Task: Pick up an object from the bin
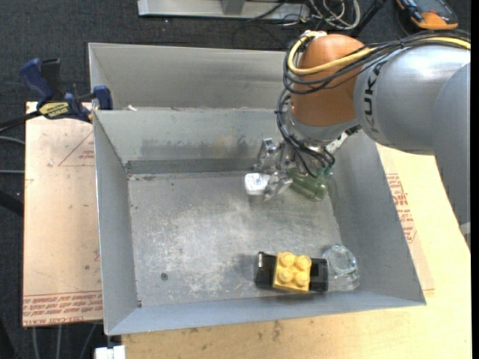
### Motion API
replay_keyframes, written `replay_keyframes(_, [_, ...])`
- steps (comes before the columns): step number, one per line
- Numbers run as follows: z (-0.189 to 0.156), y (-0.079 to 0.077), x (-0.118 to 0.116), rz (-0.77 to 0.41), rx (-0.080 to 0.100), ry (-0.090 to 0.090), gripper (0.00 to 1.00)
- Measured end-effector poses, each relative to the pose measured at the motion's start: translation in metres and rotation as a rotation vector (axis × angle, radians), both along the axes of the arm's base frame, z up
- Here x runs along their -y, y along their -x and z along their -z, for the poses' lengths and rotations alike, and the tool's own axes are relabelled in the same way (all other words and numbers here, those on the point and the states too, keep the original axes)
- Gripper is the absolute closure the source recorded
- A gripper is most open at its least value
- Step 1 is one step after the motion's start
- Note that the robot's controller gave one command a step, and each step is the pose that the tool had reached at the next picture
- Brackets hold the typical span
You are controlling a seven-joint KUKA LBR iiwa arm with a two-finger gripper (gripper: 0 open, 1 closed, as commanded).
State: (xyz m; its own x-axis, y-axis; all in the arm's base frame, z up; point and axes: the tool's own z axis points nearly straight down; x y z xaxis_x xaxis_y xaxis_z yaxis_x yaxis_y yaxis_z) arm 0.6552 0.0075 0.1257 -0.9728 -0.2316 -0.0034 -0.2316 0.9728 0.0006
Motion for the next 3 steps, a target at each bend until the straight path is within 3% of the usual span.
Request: replay_keyframes(3, [-0.038, 0.0, -0.001, 0.001, -0.002, 0.0, 1.0])
